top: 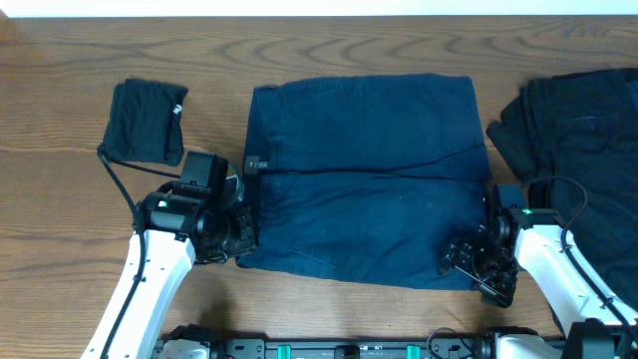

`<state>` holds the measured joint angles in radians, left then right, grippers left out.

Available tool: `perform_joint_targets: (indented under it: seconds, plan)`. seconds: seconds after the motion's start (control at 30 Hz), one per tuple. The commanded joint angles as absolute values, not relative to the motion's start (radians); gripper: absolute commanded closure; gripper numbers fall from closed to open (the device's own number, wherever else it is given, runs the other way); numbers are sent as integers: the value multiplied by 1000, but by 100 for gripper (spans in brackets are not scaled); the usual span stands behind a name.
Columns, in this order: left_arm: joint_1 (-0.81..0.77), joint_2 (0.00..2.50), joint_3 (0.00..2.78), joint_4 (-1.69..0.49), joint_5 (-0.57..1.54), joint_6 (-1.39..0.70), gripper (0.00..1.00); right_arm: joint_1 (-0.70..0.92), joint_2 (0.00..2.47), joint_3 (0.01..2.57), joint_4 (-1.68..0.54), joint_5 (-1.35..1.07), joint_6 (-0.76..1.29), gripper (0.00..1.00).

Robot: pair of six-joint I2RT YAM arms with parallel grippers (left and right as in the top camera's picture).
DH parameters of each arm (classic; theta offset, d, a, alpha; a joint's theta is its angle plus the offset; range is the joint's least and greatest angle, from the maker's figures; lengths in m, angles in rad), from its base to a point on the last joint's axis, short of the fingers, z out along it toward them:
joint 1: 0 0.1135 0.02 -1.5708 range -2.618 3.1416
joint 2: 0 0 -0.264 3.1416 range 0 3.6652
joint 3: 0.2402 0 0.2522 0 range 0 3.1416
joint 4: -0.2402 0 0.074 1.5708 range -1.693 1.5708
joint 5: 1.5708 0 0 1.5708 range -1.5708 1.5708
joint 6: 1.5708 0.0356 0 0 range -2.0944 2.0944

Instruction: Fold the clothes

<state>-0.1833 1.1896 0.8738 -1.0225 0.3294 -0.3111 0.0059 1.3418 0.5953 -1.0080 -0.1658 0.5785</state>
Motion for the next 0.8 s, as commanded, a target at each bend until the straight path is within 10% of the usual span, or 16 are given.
perform_joint_targets:
  seconds: [0.0,0.77]
  plan:
    - [-181,1189,867,-1029,321,-308,84,-2,1349,591,-1009,-116,636,11]
    - [-181,1189,867,-1032,321,-309,83,-4,1349,590,-918,-26,756,16]
